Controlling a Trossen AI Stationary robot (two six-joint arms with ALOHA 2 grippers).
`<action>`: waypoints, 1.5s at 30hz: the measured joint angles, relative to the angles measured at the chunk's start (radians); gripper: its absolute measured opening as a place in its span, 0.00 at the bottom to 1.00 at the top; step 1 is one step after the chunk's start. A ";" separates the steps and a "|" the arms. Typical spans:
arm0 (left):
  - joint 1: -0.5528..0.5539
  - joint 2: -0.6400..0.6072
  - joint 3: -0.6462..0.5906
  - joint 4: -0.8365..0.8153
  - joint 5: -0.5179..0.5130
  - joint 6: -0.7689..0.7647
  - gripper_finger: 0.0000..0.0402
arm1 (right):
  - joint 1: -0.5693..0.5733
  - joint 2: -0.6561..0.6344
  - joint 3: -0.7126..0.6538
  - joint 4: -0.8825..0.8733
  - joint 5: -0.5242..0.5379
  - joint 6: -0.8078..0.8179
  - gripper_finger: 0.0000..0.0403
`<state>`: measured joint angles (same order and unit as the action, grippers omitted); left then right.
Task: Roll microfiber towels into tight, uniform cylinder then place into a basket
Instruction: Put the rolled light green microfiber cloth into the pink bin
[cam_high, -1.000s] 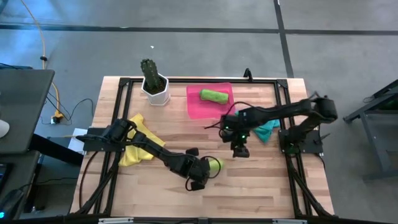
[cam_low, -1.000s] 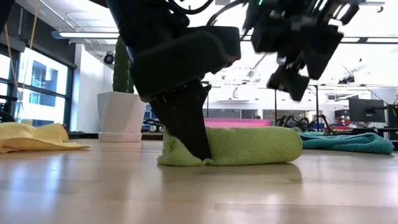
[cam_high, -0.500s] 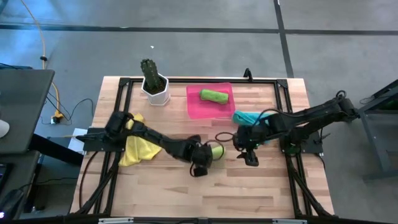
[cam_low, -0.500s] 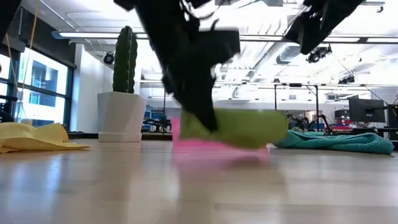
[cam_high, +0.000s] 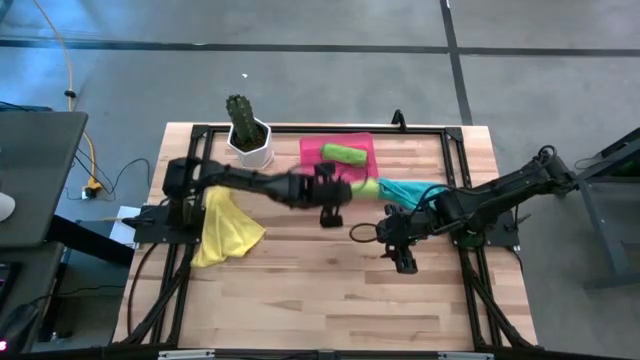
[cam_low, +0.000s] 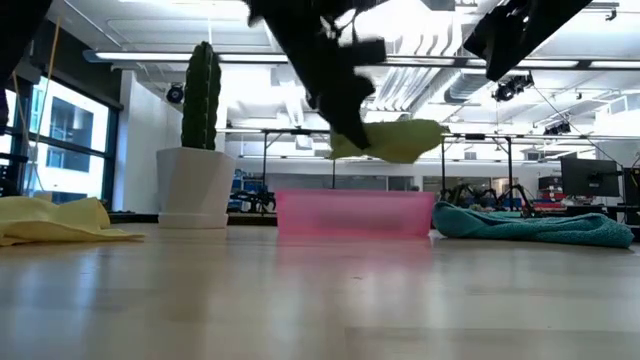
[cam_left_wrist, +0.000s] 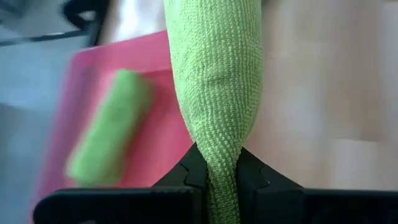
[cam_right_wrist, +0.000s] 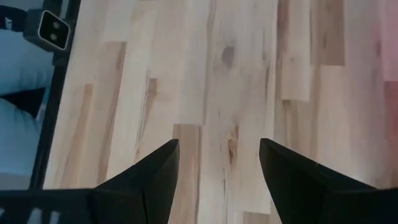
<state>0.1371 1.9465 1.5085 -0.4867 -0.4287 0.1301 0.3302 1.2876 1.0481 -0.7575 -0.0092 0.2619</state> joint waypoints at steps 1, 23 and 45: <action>0.030 0.000 0.000 0.012 0.003 0.038 0.05 | 0.000 0.000 0.000 0.001 0.009 0.000 0.53; 0.341 0.124 0.000 0.092 0.417 0.358 0.05 | -0.011 0.000 0.000 -0.010 0.028 -0.003 0.53; 0.347 0.167 0.000 0.048 0.367 0.361 0.12 | -0.011 0.000 0.000 -0.035 0.028 -0.063 0.53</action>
<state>0.4839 2.1132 1.5089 -0.4383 -0.0621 0.4908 0.3187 1.2877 1.0481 -0.7921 0.0193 0.1991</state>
